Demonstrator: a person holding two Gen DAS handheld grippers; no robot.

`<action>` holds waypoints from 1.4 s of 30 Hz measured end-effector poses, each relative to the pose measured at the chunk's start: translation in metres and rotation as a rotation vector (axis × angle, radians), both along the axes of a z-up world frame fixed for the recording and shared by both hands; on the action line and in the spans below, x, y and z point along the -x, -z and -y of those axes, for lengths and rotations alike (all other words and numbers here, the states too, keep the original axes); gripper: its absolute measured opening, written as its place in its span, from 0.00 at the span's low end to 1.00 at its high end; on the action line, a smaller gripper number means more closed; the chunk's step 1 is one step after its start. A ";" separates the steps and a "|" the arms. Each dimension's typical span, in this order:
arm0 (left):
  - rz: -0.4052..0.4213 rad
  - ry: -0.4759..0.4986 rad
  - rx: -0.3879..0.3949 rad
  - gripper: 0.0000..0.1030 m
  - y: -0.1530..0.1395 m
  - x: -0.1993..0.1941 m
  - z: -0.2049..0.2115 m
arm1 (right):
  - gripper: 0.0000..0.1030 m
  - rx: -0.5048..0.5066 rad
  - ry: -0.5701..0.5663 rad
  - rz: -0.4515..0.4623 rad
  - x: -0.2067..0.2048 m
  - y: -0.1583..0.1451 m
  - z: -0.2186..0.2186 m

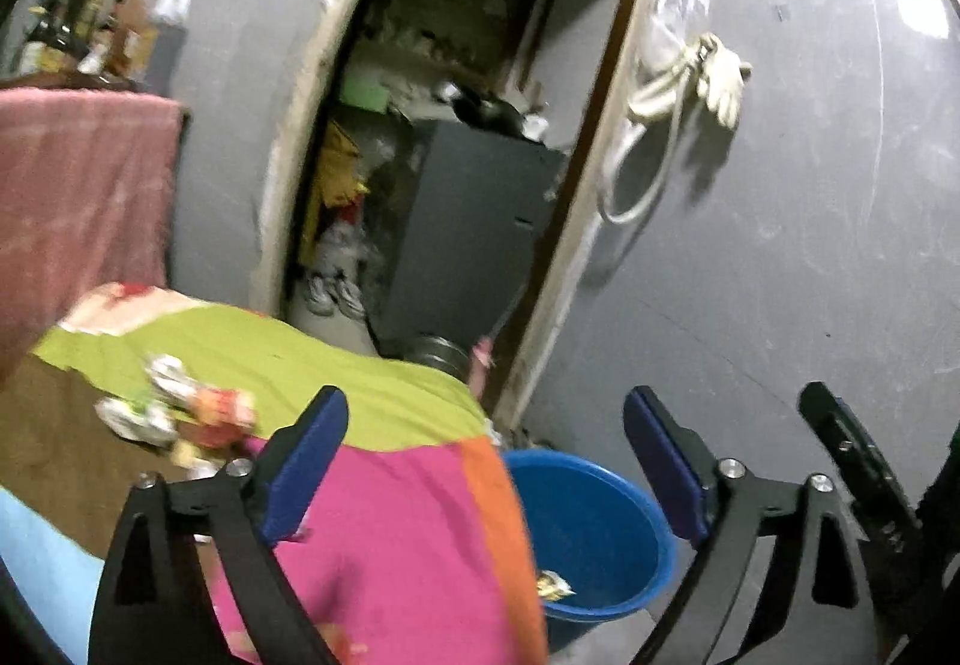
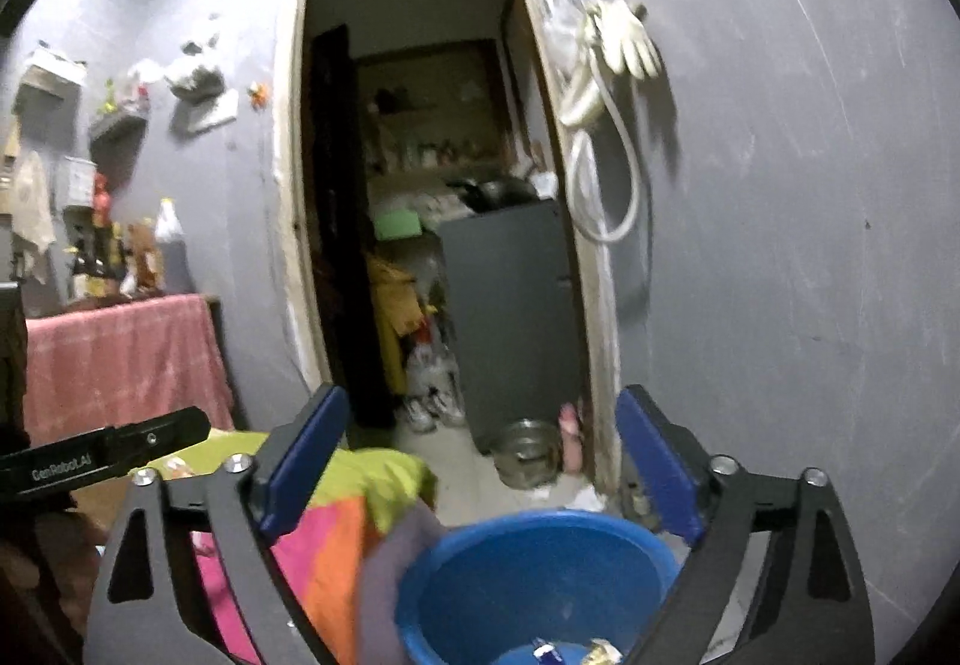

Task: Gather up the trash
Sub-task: 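Grasp the white paper scrap with the left tool while the right tool grasps the tan paper strip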

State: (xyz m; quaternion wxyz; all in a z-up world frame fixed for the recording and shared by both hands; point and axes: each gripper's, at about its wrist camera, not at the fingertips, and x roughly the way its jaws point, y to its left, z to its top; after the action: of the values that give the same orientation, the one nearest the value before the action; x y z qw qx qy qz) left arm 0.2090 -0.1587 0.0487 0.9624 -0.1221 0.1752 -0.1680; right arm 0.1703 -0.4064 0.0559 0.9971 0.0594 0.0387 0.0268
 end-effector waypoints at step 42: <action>-0.374 -0.087 -0.101 0.97 0.096 -0.008 -0.149 | 0.81 0.186 -0.428 -0.546 -0.032 0.116 -0.196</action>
State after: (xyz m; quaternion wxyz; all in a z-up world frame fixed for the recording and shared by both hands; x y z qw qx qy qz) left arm 0.2169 -0.0096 -0.0476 0.9244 -0.1104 0.3535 -0.0917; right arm 0.2023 -0.2100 -0.0599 0.9231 -0.0361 0.3173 0.2144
